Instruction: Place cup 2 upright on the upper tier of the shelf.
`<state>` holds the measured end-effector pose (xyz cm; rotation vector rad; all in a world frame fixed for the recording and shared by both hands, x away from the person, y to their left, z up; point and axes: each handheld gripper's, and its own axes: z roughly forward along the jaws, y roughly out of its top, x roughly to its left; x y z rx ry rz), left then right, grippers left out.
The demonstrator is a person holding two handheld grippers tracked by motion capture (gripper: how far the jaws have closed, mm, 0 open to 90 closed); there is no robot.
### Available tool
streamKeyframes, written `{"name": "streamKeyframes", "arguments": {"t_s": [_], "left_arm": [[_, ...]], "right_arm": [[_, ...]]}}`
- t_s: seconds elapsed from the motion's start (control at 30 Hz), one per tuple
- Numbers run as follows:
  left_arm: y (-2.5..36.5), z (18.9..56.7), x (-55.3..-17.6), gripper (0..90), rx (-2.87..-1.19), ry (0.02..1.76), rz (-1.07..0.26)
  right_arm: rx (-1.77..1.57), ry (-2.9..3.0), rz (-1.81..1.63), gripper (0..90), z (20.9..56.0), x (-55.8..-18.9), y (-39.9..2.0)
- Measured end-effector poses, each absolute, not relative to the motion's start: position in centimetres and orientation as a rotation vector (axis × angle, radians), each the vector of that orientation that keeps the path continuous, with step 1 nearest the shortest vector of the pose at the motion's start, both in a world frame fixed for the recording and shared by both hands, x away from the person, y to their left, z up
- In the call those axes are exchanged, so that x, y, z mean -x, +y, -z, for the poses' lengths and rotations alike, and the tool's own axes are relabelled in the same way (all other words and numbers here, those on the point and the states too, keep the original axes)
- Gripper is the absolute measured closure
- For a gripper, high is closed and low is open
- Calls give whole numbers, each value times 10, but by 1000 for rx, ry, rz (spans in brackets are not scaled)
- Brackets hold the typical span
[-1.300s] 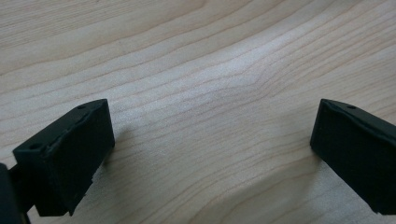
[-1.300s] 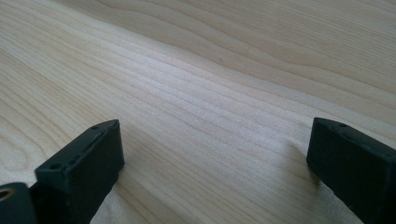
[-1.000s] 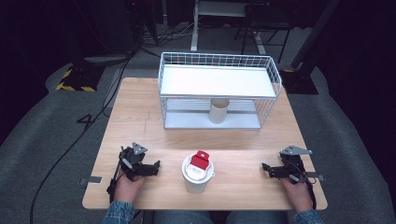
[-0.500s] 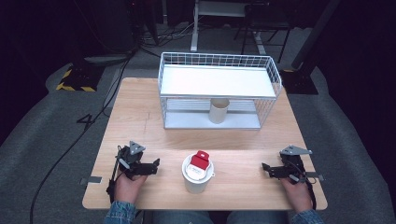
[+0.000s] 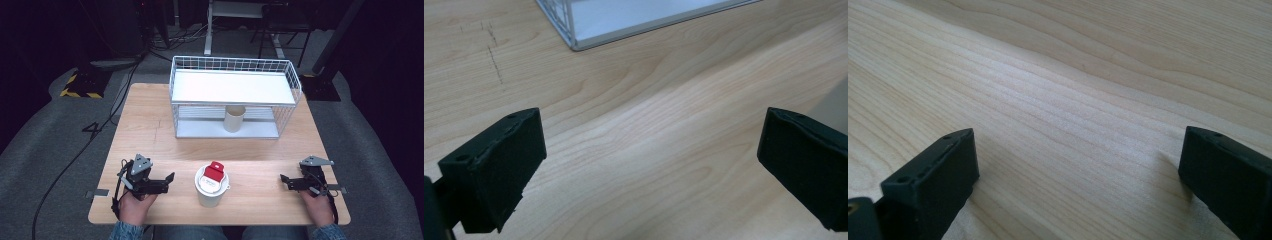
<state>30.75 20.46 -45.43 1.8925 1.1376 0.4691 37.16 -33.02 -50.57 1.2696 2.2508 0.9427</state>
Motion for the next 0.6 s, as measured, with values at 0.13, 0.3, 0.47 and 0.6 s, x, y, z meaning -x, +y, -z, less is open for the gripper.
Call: {"name": "streamKeyframes", "arguments": {"t_s": [0.13,0.3,0.47,0.6], "left_arm": [[201,447,-294,0,-1885,1098,-463],[193,438,-279,0,-1889,1044,-449],[185,432,-269,0,-1890,994,-439],[179,427,-265,0,-1898,944,-412]], "right_arm": [[-1270,2251,-942,25,506,-372,-330],[-1270,2251,-943,25,506,-372,-330],[-1270,2251,-942,25,506,-372,-330],[-1270,2251,-943,25,506,-372,-330]]}}
